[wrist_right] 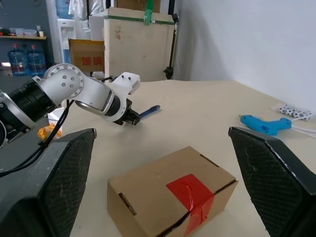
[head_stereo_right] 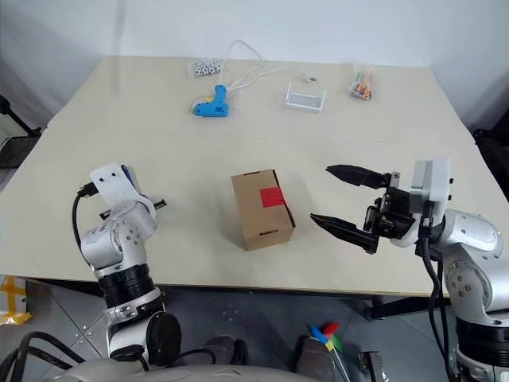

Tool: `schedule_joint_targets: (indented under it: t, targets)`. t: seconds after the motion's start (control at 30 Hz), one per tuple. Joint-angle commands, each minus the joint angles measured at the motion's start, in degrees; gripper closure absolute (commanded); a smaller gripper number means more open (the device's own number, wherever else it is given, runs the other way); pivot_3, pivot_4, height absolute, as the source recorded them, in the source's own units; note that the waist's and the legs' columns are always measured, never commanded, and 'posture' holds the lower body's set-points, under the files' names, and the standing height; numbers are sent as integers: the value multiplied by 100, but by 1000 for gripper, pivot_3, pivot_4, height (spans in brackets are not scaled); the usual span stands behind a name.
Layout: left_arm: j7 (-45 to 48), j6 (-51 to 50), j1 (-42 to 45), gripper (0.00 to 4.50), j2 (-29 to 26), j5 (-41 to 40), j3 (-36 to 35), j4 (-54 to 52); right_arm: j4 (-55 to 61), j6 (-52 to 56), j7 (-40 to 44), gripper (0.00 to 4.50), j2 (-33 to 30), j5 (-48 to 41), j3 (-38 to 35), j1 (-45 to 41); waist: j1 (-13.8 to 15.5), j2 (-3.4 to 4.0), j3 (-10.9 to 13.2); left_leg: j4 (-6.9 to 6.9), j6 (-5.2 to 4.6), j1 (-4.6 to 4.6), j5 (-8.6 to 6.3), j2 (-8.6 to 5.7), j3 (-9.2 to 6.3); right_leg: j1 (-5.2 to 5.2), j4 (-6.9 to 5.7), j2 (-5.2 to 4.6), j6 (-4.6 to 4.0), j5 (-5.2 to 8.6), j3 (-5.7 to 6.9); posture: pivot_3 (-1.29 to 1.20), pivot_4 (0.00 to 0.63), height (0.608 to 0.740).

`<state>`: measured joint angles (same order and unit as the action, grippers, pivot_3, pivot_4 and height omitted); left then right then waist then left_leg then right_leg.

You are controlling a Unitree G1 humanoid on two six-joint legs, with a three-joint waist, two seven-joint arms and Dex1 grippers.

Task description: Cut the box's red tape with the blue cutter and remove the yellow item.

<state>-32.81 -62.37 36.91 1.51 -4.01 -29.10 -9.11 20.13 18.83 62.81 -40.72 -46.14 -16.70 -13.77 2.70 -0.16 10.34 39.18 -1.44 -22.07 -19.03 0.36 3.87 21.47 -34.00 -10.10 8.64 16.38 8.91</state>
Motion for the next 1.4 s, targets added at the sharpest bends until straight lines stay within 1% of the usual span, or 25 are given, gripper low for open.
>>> schedule_joint_targets:
  t: [0.03, 0.1, 0.13, 0.17, 0.2, 0.23, 0.3, 0.33, 0.37, 0.4, 0.47, 0.57, 0.67, 0.83, 1.1, 1.4]
  targets:
    - [345, 13, -277, 3402, -127, -65, -4, 64, 113, -102, -72, 0, -61, -28, -210, -46, 0, 2, -1, 0, 0, 0, 0, 0, 0, 0, -1, 0, 0, 0, 0, 0, 150, 740]
    - [1001, 239, -350, 3402, -365, -393, 52, -49, 129, -92, -88, 0, -68, -35, -226, -32, 1, 2, -1, 0, 0, 1, 0, 1, 1, 0, -4, 0, 0, 0, 0, 0, 150, 740]
    - [1568, 250, -512, 3402, -796, -498, 276, -104, 132, -77, -89, 0, -89, -45, -245, -20, -6, 2, -1, 0, 2, 1, 2, 1, 1, 0, -5, 0, 0, 0, 0, 0, 150, 740]
    - [1962, 251, -634, 3402, -1113, -561, 441, -133, 133, -68, -91, 0, -104, -53, -258, -12, -14, 2, -1, 0, 6, 0, 4, 5, 1, 4, -6, 3, -3, 1, 1, 0, 150, 740]
    - [2177, 184, -760, 3402, -1377, -595, 453, -135, 130, -61, -83, 0, -124, -46, -265, 2, -29, 2, -1, 0, 7, 0, 5, 9, 2, 5, -6, 6, -3, 2, 0, 0, 150, 740]
    - [2267, 47, -889, 3402, -1698, -569, 303, -30, 108, -62, -69, 0, -138, -41, -279, 14, -34, 1, -1, 0, 7, -1, 5, 12, 2, 7, -6, 10, -4, 2, 0, 0, 150, 740]
    - [2308, -100, -1000, 3402, -2061, -552, -18, 200, 80, -72, -58, 0, -141, -28, -285, 31, -43, 1, -1, 0, 8, -2, 4, 14, 0, 7, -6, 12, -4, 2, 0, 0, 150, 740]
    - [2323, -131, -1014, 3402, -2170, -553, -112, 300, 74, -76, -59, 0, -135, -21, -283, 36, -69, 1, -1, 0, 8, -2, 4, 15, 0, 7, -6, 13, -4, 2, 0, 0, 150, 740]
    - [2385, -99, -1006, 3402, -2233, -557, -50, 383, 85, -70, -86, 0, -113, -16, -261, 27, -83, 1, -1, 0, 8, -2, 4, 19, 0, 7, -5, 16, -4, 2, 0, 0, 150, 740]
    - [2428, -76, -997, 3402, -2268, -560, 6, 434, 88, -66, -100, 0, -98, -13, -249, 20, -94, 1, -1, 0, 9, -1, 4, 20, -1, 7, -6, 17, -4, 2, 0, 0, 150, 740]
    - [2355, -51, -874, 3402, -2004, -615, 92, 372, 108, -36, -113, 0, -91, -34, -223, -4, -97, 1, -1, 0, 9, -1, 4, 20, -1, 6, -6, 16, -4, 2, -1, 0, 150, 740]
    - [2228, -78, -843, 3402, -1651, -612, 141, 246, 104, -19, -108, 0, -112, -48, -213, -36, -26, 1, -1, 1, 9, -1, 4, 17, -7, 0, -5, 14, -4, 1, -1, 0, 150, 740]
    - [2090, -117, -962, 3402, -1517, -492, 123, 172, 101, 9, -117, 0, -152, -64, -244, -75, 22, 2, -1, 1, 9, 0, 4, 15, -6, 0, -6, 13, -4, 1, -1, 0, 150, 740]
    - [1937, -152, -1036, 3402, -1384, -431, -54, 91, 135, 27, -128, 0, -161, -70, -281, -41, 15, 2, -2, 1, 9, 1, 4, 16, -3, 0, -5, 13, -4, 1, -2, 0, 150, 740]
    - [1942, 41, -921, 3402, -1452, -394, -23, 287, 153, 25, -170, 0, -107, -71, -233, -32, 17, 3, -2, 1, 9, 2, 4, 16, -1, 1, -5, 14, -4, 1, -2, 0, 150, 740]
    - [2046, 563, -462, 3402, -1821, -390, 13, 1256, 164, -27, -220, 0, -7, -46, -142, -37, 18, 5, -3, 1, 19, 6, 16, 21, 1, 1, -10, 17, -11, 0, -3, 0, 150, 740]
